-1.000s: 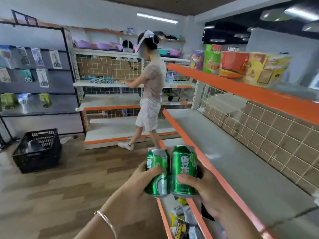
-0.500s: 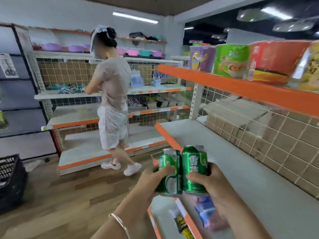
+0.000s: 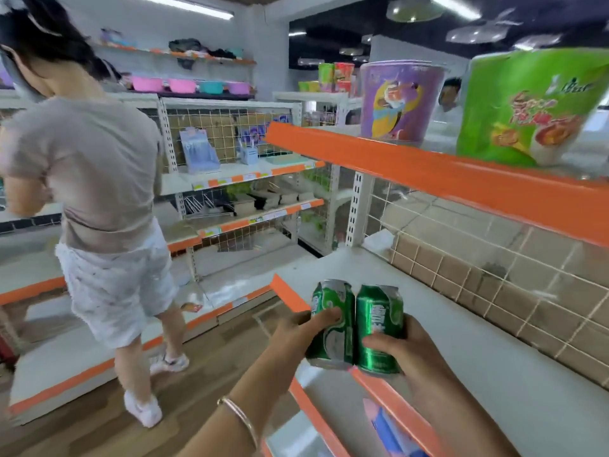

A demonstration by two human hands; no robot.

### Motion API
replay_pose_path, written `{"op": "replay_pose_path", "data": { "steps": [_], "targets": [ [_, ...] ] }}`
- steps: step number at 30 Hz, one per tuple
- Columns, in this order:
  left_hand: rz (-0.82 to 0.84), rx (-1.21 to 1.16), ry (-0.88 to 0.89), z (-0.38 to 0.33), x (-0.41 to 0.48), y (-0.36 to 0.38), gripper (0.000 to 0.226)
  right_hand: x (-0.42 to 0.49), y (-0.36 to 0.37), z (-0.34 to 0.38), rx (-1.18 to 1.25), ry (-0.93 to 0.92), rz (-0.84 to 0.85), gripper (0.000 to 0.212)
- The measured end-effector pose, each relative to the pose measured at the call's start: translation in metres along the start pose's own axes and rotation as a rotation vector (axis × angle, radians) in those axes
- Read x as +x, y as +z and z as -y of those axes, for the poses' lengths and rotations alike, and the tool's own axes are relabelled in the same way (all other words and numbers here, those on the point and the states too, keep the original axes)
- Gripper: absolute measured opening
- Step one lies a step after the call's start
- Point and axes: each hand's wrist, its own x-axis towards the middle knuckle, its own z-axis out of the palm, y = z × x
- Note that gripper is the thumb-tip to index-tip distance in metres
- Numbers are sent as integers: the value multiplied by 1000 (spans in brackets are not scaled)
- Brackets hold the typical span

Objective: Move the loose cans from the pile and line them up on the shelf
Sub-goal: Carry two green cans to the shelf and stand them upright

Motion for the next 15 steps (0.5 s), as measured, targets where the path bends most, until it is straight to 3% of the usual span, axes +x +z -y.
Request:
{"op": "replay_pose_path", "data": {
  "steps": [3,7,11,15],
  "targets": [
    [137,59,1,0,53,-26,59,32,21,-6,29,-22,-119,47],
    [321,108,-20,-3,128,-48,38,86,46,-21,-23,-58,-352,74],
    [447,164,32,-4,185,-57,46,130,62,-35,-32,-79,-563,57],
    [625,203,36,2,221,-66,40,153,75,-50,-131,-85,-748,77]
  ]
}}
